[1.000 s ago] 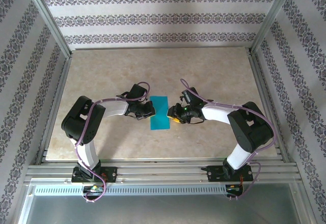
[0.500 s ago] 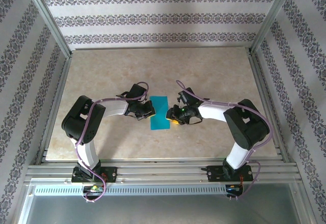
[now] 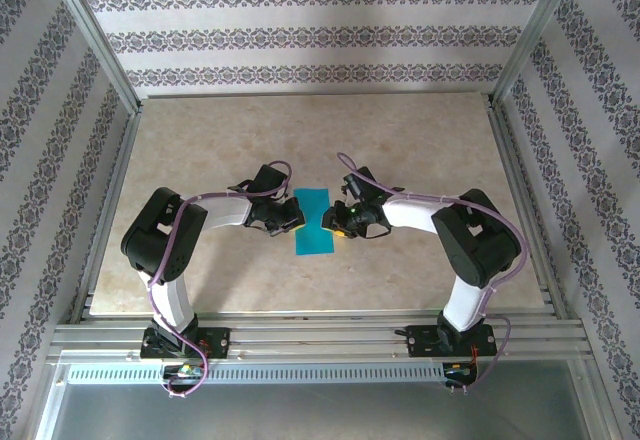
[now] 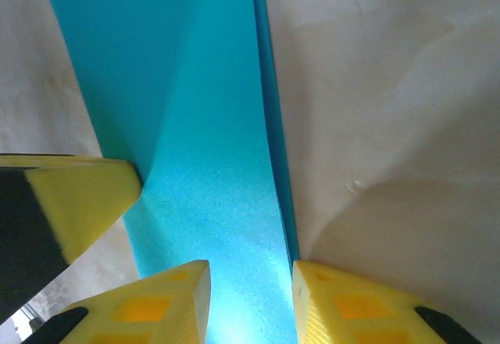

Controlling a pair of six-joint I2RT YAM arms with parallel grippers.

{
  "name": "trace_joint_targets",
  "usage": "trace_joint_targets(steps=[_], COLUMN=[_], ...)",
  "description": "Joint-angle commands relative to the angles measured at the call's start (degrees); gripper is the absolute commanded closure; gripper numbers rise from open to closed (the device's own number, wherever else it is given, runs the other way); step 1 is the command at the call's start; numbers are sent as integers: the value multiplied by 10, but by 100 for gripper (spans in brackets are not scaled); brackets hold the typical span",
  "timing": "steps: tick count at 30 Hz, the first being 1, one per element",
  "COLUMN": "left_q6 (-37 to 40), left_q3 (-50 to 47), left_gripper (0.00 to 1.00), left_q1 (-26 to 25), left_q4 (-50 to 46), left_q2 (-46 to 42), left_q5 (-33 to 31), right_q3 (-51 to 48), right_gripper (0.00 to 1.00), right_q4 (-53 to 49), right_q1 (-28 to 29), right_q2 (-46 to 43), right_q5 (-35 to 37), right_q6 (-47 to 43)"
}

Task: Fold a paper plane with a square sheet of paper (pick it up from the middle)
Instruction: Fold the triangle a second time at the center of the table.

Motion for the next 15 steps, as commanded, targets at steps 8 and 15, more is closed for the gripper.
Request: trace_joint_targets(steps=[8, 15], left_q6=[-8, -8], left_q3=[-16, -16], left_gripper=[98, 98], left_q1=[6, 6], left_q4=[-57, -57], left_q2=[36, 37], left_q5=[-29, -30], right_q3=[19, 20], right_gripper=[64, 64], right_q4=[-27, -26], right_q1=[6, 7], right_q2=[6, 7], right_q5=[34, 33], right_q6=[-29, -38])
